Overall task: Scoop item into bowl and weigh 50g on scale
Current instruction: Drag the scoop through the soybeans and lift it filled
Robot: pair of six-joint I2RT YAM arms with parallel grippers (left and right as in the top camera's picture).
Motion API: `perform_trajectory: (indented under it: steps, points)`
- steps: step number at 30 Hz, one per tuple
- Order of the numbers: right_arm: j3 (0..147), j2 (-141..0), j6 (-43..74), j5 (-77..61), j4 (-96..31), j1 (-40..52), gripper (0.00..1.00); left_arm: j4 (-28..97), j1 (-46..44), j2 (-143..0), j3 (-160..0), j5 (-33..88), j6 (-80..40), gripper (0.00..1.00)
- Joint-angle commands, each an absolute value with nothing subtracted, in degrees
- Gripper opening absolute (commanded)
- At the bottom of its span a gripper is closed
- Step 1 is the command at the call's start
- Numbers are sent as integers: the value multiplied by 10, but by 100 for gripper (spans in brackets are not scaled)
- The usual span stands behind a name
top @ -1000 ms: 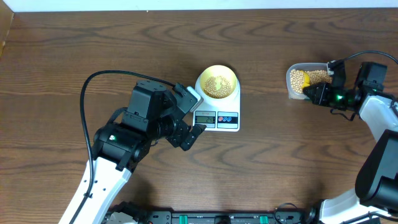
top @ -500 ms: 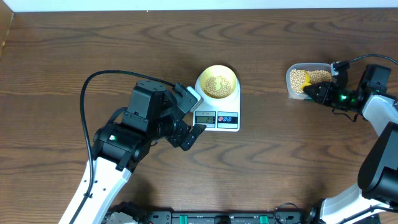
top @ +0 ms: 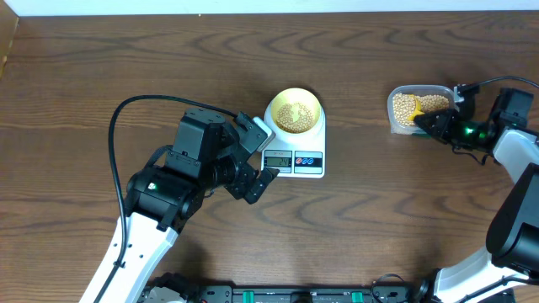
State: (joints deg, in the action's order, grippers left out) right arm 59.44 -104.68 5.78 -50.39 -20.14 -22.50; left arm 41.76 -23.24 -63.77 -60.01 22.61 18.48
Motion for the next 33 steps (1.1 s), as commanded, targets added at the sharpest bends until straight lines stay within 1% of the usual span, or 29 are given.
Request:
perform_trajectory:
  steps: [1,8,19,33]
  points:
    - [587,-1061,72,-542,-199,-243,1,417,-229,-641,-601,233,195,94]
    - [587,-1061,72,-615,-199,-275,1,417,-229,-641,-601,233,195,94]
    - [587,-1061,72,-680,-184,-296,1,417,-229,-641,-601,233,195,94]
    - [587,-1061,72,-705,-184,-301,1,417,-229,-641,-601,233,195,94]
